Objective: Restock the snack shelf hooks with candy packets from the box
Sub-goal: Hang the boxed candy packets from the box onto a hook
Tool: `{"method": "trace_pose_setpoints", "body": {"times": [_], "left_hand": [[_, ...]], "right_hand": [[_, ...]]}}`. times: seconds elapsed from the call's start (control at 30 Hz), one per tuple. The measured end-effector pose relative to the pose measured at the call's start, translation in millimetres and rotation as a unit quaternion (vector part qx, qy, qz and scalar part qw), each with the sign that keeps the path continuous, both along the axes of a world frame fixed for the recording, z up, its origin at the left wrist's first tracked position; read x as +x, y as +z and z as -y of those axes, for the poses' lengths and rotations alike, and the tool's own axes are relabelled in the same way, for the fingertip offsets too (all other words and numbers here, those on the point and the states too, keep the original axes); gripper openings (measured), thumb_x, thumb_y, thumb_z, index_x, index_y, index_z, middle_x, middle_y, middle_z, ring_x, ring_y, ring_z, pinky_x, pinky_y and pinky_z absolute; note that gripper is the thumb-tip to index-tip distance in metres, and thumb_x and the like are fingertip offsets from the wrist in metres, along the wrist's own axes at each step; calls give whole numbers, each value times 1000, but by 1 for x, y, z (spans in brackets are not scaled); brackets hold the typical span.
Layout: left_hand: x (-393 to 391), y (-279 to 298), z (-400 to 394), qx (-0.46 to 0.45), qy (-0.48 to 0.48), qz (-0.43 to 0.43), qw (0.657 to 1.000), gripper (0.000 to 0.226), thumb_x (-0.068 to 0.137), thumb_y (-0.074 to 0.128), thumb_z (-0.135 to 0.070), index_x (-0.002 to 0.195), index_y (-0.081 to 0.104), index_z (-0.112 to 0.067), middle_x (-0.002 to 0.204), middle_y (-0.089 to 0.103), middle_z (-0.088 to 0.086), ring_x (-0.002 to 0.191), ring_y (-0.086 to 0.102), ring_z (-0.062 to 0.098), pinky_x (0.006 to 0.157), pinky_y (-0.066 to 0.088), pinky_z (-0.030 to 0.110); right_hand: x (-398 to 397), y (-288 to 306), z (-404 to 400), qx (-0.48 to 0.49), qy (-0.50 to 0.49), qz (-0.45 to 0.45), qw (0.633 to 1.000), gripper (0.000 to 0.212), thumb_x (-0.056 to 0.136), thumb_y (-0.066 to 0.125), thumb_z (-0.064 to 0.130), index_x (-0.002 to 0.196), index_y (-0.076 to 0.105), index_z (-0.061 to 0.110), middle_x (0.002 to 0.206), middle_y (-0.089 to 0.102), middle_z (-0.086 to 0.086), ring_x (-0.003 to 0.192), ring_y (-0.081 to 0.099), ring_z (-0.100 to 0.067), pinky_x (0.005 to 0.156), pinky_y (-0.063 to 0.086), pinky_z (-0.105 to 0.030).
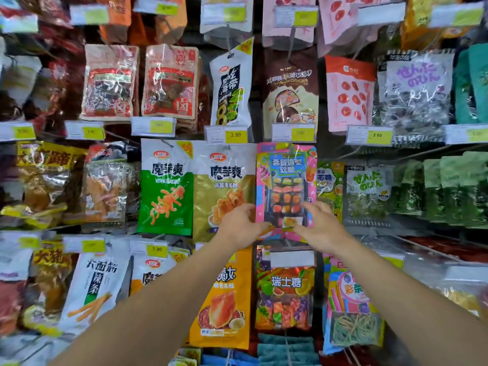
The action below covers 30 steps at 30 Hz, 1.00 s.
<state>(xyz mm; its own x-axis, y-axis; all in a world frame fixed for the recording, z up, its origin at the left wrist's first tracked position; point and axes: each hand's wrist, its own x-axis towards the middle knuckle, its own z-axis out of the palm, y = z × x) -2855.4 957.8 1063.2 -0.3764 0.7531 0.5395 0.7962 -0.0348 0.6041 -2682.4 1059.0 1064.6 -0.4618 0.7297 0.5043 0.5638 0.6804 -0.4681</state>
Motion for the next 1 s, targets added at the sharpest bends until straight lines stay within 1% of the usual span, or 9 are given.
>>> {"method": "trace_pose_setpoints", "body": {"times": [0.1, 0.17, 0.27, 0.33, 0.5, 0.7, 0.8, 0.87, 1.0], "left_hand": [[-7, -11, 17, 3, -12, -10, 1000, 66, 86, 67, -43, 140, 47, -11, 143, 52, 6, 131, 48, 24, 104, 41, 33], [-12, -24, 29, 8, -18, -20, 1000, 61, 85, 67, -43, 136, 51, -14, 137, 57, 5, 126, 53, 24, 98, 45, 33], [-21, -51, 54, 1, -23, -24, 999, 56, 87, 66, -32, 139, 51, -16, 138, 58, 2, 124, 55, 20, 97, 41, 27], [-28, -74, 71, -5, -34, -10, 999, 57, 88, 66, -31, 140, 49, -15, 140, 56, 3, 124, 56, 21, 101, 43, 30], [-54, -176, 118, -83, -42, 16, 996, 58, 85, 64, -40, 139, 51, -21, 135, 60, 1, 122, 58, 21, 98, 43, 30], [-77, -305, 168, -226, -32, 105, 968, 62, 80, 64, -45, 134, 56, -15, 129, 64, 4, 112, 63, 24, 92, 44, 30], [-79, -359, 192, -269, -6, 157, 950, 49, 83, 63, -37, 126, 61, -14, 120, 67, 9, 109, 63, 27, 91, 45, 31], [-79, -399, 206, -302, 13, 189, 934, 47, 85, 64, -33, 128, 61, -16, 125, 65, 7, 114, 61, 26, 93, 43, 28], [-75, -491, 232, -363, 28, 253, 896, 60, 61, 52, -56, 114, 65, -29, 124, 66, 10, 104, 65, 29, 93, 51, 37]], "right_hand": [[-10, -8, 27, 25, -9, 31, 999, 69, 94, 57, 31, 154, 26, 20, 161, 14, 1, 144, 26, -23, 113, 27, -34], [-19, -18, 47, 43, -16, 44, 998, 69, 92, 60, 29, 153, 29, 18, 159, 20, -3, 143, 29, -24, 114, 29, -32], [-35, -44, 78, 54, -7, 47, 997, 65, 88, 64, 26, 147, 38, 14, 154, 33, -8, 142, 32, -26, 115, 29, -33], [-43, -65, 98, 53, -1, 55, 997, 62, 86, 66, 25, 143, 44, 13, 145, 41, -11, 136, 38, -28, 111, 32, -36], [-66, -160, 146, -23, -1, 142, 990, 65, 82, 67, 32, 140, 47, 10, 139, 46, -17, 133, 42, -31, 105, 33, -32], [-82, -293, 187, -156, 16, 266, 951, 66, 91, 64, 33, 148, 36, 14, 151, 34, -16, 137, 37, -30, 106, 33, -31], [-89, -361, 202, -202, 31, 294, 934, 68, 83, 64, 41, 142, 45, 15, 141, 46, -12, 130, 47, -30, 104, 40, -35], [-92, -406, 212, -239, 53, 310, 919, 59, 80, 64, 39, 133, 53, 15, 131, 52, -8, 123, 52, -27, 99, 43, -35], [-93, -496, 236, -300, 82, 347, 885, 47, 80, 65, 28, 121, 59, 7, 117, 60, -14, 113, 56, -31, 87, 42, -33]]}}
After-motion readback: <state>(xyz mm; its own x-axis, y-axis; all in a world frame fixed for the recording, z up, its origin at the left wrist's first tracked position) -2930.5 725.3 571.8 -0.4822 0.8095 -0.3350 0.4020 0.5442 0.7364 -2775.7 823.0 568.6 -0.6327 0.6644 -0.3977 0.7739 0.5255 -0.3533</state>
